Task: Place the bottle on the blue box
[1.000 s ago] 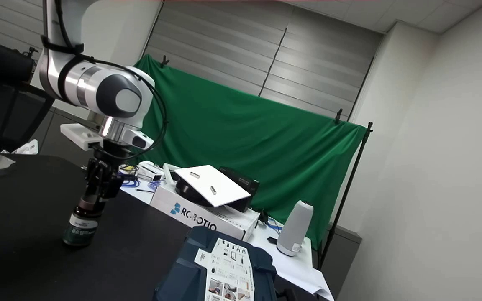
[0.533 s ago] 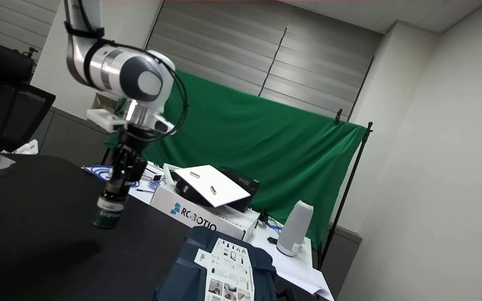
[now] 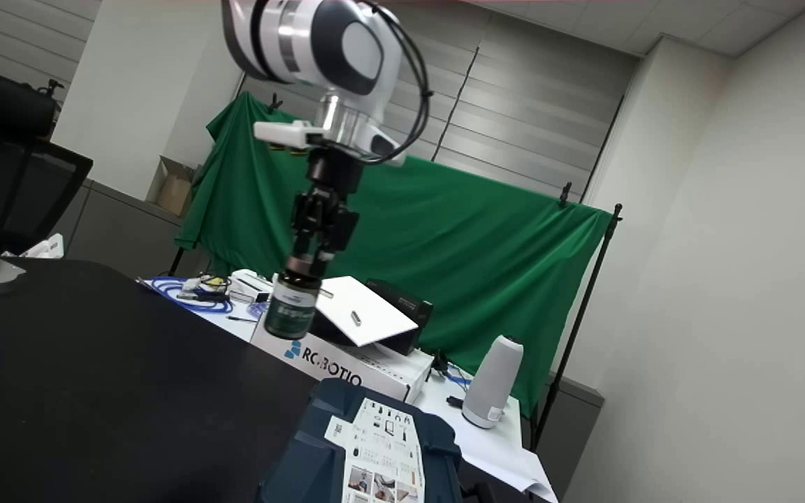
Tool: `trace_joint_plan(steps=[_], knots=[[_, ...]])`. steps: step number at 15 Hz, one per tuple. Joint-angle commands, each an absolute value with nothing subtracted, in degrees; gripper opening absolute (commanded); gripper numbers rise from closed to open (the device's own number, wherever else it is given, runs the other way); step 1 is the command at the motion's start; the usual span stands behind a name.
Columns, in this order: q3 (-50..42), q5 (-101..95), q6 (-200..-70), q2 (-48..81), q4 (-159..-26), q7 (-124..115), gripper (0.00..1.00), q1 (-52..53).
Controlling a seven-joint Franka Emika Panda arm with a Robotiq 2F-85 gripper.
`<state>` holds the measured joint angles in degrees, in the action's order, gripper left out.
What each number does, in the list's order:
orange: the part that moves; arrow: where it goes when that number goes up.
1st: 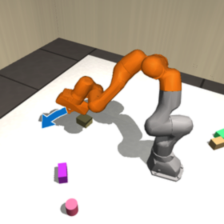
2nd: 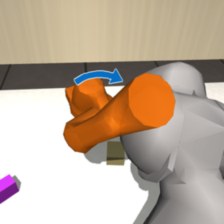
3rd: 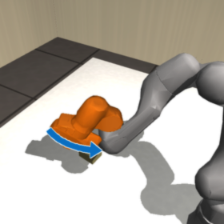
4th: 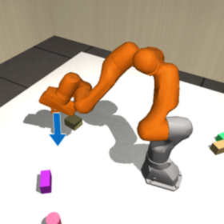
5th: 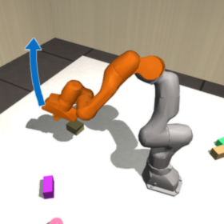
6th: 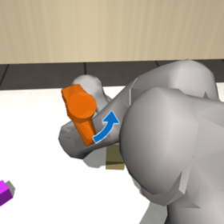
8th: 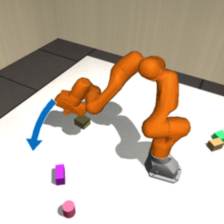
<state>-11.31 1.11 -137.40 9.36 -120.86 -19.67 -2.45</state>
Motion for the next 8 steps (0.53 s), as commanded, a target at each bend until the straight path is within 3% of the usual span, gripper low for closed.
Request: trace_joint_plan(steps=[1, 8], knots=[[-13.2, 0.9, -135.8, 6.6, -121.0, -15.9, 0.36, -7.9], [-16.2, 3.4, -137.8, 9.6, -120.1, -9.8, 0.36, -15.4]])
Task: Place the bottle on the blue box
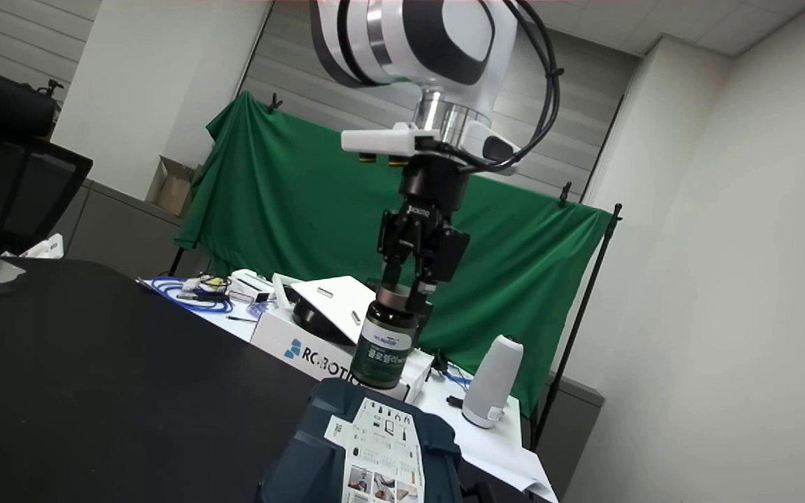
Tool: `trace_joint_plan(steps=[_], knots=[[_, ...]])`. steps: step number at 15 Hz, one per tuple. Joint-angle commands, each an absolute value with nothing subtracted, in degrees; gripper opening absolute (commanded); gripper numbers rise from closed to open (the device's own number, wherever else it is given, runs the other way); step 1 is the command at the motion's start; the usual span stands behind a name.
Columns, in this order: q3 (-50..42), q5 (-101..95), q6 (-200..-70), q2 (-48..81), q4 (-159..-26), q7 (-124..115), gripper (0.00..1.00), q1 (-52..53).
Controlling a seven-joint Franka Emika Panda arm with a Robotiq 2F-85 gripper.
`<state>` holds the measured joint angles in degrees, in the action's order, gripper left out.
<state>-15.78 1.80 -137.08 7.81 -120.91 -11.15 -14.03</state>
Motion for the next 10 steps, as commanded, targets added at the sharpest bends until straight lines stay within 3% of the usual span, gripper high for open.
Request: trace_joint_plan(steps=[1, 10], knots=[[-16.2, 3.9, -138.0, 10.4, -120.0, -9.5, 0.36, -15.8], [-16.2, 4.1, -141.2, 18.9, -118.8, -10.4, 0.36, -16.2]])
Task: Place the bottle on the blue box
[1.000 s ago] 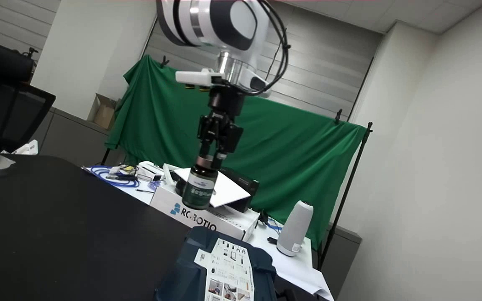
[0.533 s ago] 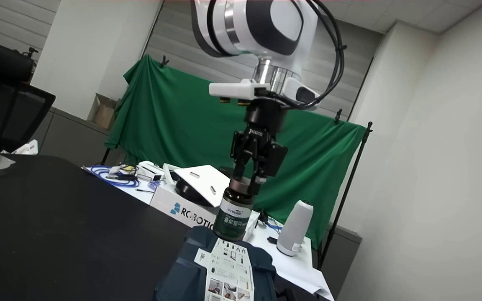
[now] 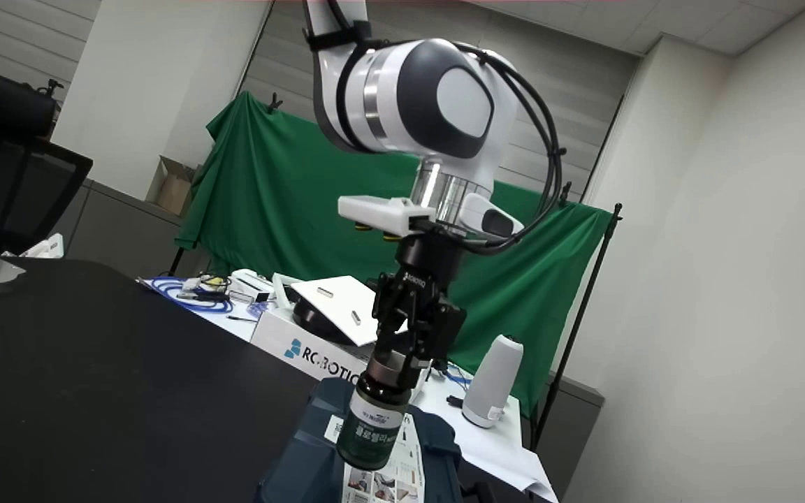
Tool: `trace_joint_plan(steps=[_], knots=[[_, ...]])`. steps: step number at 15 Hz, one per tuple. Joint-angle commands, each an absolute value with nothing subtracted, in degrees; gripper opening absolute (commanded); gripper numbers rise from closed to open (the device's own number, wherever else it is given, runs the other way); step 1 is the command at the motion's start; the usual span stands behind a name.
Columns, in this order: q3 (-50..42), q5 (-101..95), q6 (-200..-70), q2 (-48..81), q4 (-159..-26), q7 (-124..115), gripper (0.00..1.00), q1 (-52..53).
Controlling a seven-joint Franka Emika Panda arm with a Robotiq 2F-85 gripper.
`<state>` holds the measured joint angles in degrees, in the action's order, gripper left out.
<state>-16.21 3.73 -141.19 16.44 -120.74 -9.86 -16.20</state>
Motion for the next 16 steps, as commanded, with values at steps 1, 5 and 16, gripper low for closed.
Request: trace_joint_plan(steps=[1, 5, 16], knots=[[-16.2, 4.1, -141.3, 19.6, -118.7, -10.5, 0.36, -16.2], [-16.0, 4.2, -141.9, 21.2, -118.9, -10.5, 0.36, -16.0], [-15.9, 3.9, -140.6, 21.1, -119.1, -10.9, 0.93, -15.3]])
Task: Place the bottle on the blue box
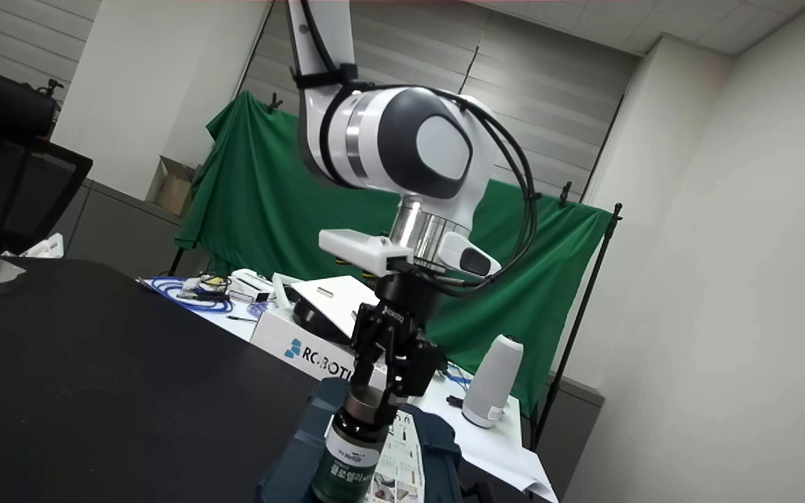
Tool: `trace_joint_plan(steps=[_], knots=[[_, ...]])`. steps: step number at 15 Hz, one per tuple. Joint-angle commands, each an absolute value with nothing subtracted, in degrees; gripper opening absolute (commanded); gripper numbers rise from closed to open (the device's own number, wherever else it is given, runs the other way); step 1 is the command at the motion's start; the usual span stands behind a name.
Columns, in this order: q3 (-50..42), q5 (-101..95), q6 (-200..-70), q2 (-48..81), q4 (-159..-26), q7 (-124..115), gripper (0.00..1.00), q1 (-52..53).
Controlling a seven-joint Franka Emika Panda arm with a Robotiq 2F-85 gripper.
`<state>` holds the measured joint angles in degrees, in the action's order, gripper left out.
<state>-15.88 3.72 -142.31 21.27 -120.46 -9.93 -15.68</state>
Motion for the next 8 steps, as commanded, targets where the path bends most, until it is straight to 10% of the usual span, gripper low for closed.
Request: trace_joint_plan(steps=[1, 8], knots=[[-15.9, 3.9, -139.9, 20.5, -119.0, -11.1, 0.98, -15.2], [-15.7, 2.5, -131.9, 8.9, -118.0, -11.3, 1.00, -13.4]])
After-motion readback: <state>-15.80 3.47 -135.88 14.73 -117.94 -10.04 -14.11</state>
